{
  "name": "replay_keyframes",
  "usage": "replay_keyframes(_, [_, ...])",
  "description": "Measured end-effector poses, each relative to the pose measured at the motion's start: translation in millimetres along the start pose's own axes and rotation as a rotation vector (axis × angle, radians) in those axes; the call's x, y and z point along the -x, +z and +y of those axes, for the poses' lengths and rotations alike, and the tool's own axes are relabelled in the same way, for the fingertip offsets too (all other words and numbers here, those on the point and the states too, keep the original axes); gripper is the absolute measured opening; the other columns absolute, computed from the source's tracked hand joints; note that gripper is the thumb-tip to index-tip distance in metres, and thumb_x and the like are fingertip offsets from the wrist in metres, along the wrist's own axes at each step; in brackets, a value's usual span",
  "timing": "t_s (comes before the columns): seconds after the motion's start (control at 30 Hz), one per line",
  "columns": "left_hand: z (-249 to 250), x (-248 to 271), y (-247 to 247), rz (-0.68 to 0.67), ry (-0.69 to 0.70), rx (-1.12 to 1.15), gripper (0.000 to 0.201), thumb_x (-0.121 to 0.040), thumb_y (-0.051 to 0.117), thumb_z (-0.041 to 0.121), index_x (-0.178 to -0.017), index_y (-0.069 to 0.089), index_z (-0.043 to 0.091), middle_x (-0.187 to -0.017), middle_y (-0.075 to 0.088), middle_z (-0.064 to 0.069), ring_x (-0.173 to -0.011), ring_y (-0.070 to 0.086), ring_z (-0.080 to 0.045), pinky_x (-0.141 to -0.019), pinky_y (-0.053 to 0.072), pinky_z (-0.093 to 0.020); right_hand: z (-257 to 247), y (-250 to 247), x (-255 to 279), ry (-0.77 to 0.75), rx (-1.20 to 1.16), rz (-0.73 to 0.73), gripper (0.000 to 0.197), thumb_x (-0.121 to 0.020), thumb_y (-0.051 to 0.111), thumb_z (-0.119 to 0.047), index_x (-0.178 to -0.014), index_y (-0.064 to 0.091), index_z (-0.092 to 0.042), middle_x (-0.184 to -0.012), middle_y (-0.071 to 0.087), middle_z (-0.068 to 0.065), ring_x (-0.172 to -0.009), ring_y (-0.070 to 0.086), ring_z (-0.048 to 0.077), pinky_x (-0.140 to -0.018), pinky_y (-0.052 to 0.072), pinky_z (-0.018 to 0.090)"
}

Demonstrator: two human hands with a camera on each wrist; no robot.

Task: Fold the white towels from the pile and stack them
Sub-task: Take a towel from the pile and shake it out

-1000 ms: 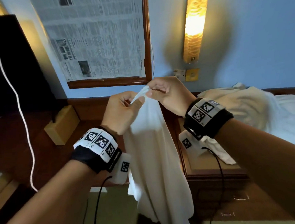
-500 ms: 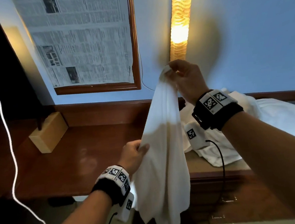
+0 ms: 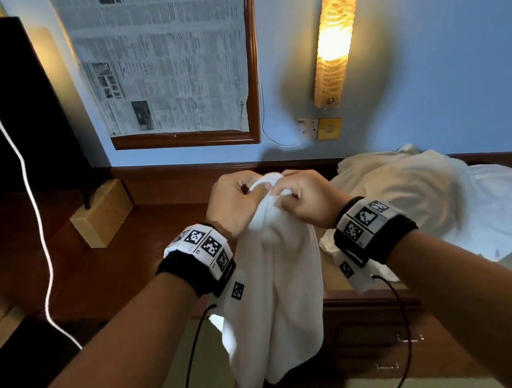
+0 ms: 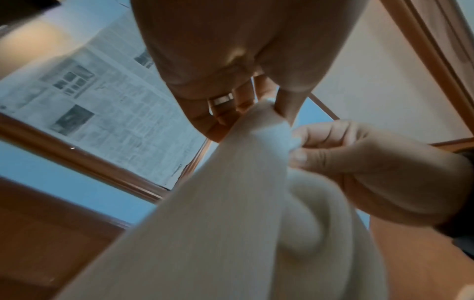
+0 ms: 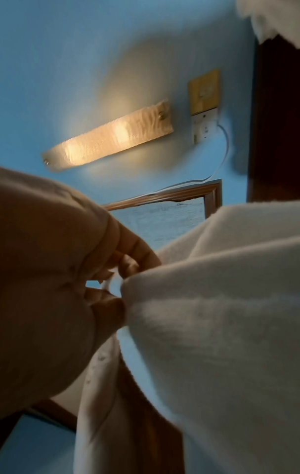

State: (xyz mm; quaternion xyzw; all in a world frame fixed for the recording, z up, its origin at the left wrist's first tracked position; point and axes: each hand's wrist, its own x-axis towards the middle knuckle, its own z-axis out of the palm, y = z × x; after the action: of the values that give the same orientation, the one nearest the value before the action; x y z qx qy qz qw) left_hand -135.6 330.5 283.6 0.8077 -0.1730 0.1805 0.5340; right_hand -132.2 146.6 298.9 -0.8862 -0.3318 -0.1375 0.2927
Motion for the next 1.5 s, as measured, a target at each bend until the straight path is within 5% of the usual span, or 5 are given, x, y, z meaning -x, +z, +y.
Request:
replay_keyframes(0.63, [-170,117,-97,-0.2,-0.299,-0.166,0.043,-0.077,0.053,0.073,-0.079,0.064,0.032,-0.065,0.063,0.007,-0.058,0.055,-0.016,-0.059,0.044,-0.037,-8,-37,-67,0.445,0.068,0.587,0.016,-0.087,0.061,-0.028,-0.095,0.072,-0.02,-0.077,0.062,-0.006,-0.077,0.053,0.008,-0.078,0.047,0.027])
replay_keyframes(0.8, [-159,91,-159,0.243,-0.403,-0.019,0.012,-0.093,0.069,0.018,-0.082,0.067,0.018,-0.081,0.065,-0.008,-0.075,0.054,-0.018,-0.062,0.043,-0.031,8,-17,-35,0.722,0.073,0.481,0.019,-0.09,0.06,-0.018,-0.071,0.058,-0.017,-0.083,0.058,0.006,-0.08,0.053,0.019,-0.071,0.04,0.025])
replay_keyframes(1.0, [-149,45,-209,0.49,-0.331,-0.017,0.015,-0.095,0.066,0.029,-0.09,0.07,0.015,-0.082,0.058,-0.001,-0.077,0.049,-0.011,-0.063,0.037,-0.025,18,48,8,0.827,-0.095,0.269,0.008,-0.088,0.068,-0.022,-0.086,0.064,-0.015,-0.083,0.059,0.004,-0.082,0.053,0.02,-0.074,0.044,0.027])
replay_keyframes(1.23, [-226,59,-239,0.17,-0.632,-0.325,0.03,-0.098,0.058,0.024,-0.072,0.06,0.008,-0.085,0.056,-0.016,-0.083,0.055,-0.027,-0.074,0.041,-0.037,41,125,94,1.104,-0.139,0.209,0.006,-0.094,0.062,-0.013,-0.088,0.063,-0.011,-0.09,0.062,0.018,-0.082,0.059,0.03,-0.078,0.053,0.046])
replay_keyframes(1.5, [-295,130,-270,-0.106,-1.042,-0.796,0.033,-0.098,0.058,0.016,-0.128,0.062,0.002,-0.126,0.065,-0.015,-0.118,0.062,-0.03,-0.094,0.052,-0.038,58,171,179,1.408,-0.138,0.264,0.011,-0.089,0.067,-0.009,-0.099,0.068,-0.003,-0.089,0.062,0.013,-0.08,0.056,0.026,-0.066,0.045,0.035])
